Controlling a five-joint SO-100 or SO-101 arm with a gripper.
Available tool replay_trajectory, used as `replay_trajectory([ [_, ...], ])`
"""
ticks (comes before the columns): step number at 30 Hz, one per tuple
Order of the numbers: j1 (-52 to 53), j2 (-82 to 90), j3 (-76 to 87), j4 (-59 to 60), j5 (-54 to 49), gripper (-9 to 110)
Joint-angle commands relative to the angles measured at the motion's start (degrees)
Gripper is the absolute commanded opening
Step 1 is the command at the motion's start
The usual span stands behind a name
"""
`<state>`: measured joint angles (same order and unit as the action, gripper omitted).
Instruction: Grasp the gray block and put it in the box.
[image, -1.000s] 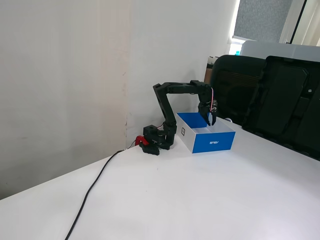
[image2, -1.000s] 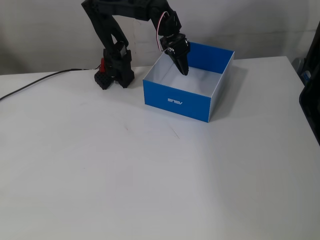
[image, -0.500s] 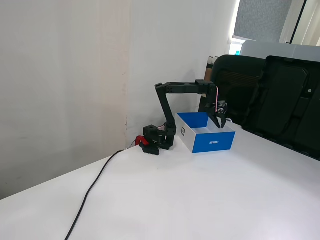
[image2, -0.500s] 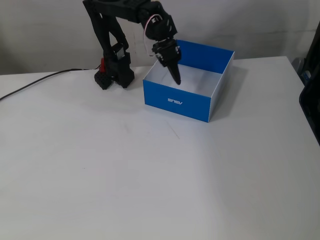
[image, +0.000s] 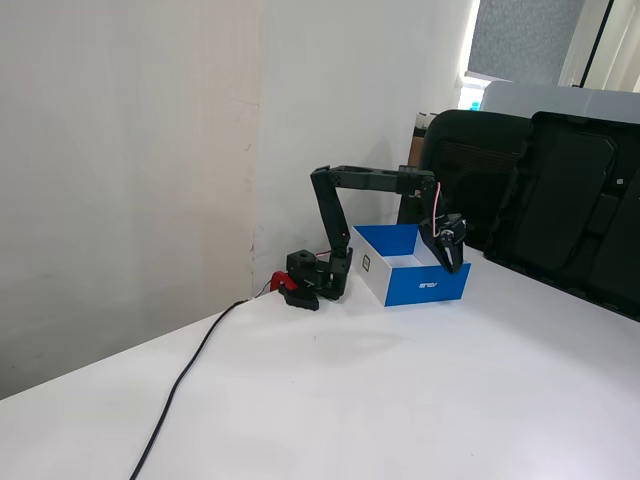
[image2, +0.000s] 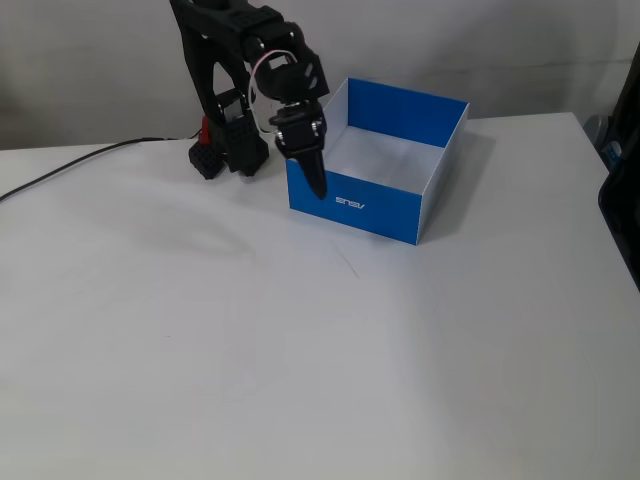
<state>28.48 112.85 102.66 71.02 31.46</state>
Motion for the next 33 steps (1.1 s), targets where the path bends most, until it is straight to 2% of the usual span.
replay_trajectory([
  [1,-3.5,0.6,-2.6,-1.8,-0.7,0],
  [19,-17.4,9.8,10.1,-10.8,-8.1,0],
  [33,-22.9,22.3,25.5,-18.8,-30.1,0],
])
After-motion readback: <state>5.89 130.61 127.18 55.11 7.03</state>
